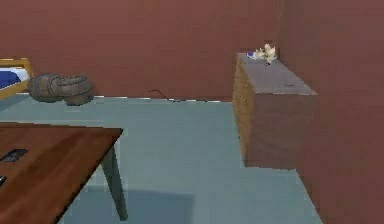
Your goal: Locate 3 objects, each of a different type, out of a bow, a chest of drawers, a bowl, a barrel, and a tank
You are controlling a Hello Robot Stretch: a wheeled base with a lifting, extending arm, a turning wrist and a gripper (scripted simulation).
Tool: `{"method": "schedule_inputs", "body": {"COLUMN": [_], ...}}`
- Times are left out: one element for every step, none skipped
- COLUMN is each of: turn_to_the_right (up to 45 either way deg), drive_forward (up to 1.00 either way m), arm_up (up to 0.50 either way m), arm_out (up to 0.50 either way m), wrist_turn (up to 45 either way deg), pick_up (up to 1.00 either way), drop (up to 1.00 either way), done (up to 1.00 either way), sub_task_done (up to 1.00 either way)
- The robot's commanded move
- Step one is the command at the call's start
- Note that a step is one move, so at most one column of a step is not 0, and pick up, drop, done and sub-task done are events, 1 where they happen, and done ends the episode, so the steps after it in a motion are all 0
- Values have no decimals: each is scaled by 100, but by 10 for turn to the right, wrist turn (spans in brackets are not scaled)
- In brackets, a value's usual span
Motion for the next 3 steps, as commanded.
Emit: {"method": "schedule_inputs", "body": {"turn_to_the_right": [0, -120, 0], "drive_forward": [100, 0, 25], "arm_up": [0, 0, 0], "arm_out": [0, 0, 0], "wrist_turn": [0, 0, 0], "pick_up": [0, 0, 0], "drop": [0, 0, 0], "done": [0, 0, 0], "sub_task_done": [0, 0, 0]}}
